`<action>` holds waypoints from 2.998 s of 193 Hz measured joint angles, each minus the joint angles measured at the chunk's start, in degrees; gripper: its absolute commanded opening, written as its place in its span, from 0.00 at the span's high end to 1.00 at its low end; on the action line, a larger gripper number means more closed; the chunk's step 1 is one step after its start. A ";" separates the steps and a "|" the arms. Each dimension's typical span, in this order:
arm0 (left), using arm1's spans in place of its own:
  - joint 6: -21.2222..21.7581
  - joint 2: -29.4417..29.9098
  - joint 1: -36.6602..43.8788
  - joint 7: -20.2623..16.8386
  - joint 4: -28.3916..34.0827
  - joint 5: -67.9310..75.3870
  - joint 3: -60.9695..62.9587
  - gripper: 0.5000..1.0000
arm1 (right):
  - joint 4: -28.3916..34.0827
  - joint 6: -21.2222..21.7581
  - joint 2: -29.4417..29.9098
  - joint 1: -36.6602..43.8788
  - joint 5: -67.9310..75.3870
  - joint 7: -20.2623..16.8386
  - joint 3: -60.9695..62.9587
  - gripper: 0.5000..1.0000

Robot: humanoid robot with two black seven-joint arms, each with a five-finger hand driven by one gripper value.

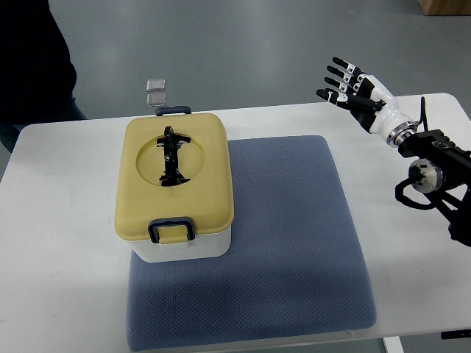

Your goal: Open white storage box with right hand

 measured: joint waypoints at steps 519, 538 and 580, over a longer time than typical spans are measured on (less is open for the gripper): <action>-0.08 0.00 -0.02 -0.02 -0.10 0.01 -0.09 0.00 | 0.18 18.22 -6.44 15.88 -6.76 5.74 -11.44 0.15; -0.08 0.00 0.00 -0.01 -0.10 0.01 -0.09 0.00 | 0.47 17.73 -7.19 23.89 -8.40 9.68 -20.98 0.15; -0.09 0.00 -0.02 -0.04 -0.10 0.00 -0.09 0.00 | 2.72 12.63 -5.85 43.01 -9.16 15.81 -43.50 0.15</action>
